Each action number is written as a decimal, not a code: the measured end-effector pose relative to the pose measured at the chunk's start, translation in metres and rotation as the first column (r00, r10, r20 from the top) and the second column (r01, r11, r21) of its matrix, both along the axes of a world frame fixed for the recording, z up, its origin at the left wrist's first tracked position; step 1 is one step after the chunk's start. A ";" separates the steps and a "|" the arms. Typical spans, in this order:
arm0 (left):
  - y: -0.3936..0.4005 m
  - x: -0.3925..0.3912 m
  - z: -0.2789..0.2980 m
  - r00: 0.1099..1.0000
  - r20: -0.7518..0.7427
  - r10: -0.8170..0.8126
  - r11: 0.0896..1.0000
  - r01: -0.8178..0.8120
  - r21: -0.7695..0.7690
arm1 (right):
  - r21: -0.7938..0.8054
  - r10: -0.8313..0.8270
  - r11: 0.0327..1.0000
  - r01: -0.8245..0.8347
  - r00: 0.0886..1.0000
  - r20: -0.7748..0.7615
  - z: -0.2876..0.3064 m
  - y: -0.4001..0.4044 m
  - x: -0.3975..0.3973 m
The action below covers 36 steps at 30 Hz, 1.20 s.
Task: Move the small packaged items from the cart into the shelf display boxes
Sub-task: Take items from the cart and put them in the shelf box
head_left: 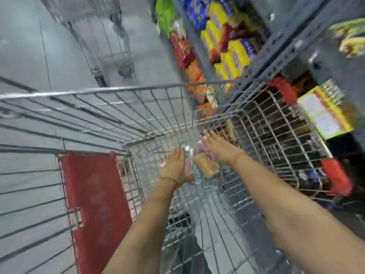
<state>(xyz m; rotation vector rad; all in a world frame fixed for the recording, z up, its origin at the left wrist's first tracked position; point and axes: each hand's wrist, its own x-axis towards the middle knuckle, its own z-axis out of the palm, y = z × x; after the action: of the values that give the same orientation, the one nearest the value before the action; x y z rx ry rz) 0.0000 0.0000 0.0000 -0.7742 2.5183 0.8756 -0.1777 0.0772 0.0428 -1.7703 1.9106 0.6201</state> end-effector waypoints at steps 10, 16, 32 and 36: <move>0.007 0.001 -0.031 0.994 -0.072 0.084 0.993 -0.090 -0.078 | -0.039 0.045 0.998 -0.051 0.988 -0.151 -0.040 0.006 -0.009; -0.001 0.007 -0.005 0.997 -0.075 0.035 0.996 -0.041 -0.081 | 0.025 0.018 1.000 -0.014 0.987 -0.157 -0.010 0.003 -0.006; 0.120 -0.100 0.336 0.548 -0.453 -0.703 0.691 0.677 -0.253 | -0.511 -0.771 0.464 0.724 0.614 0.169 0.322 0.235 0.050; 0.213 -0.142 0.386 0.348 -0.457 -0.819 0.520 0.786 -0.333 | -0.596 -0.893 0.241 0.765 0.415 0.172 0.361 0.333 0.052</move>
<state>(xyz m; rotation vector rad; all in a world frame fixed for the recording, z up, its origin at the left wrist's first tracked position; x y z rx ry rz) -0.1422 0.2133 0.3861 0.9178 2.8607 0.6849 -0.1258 0.4101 0.4036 -0.5643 3.0201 -0.2997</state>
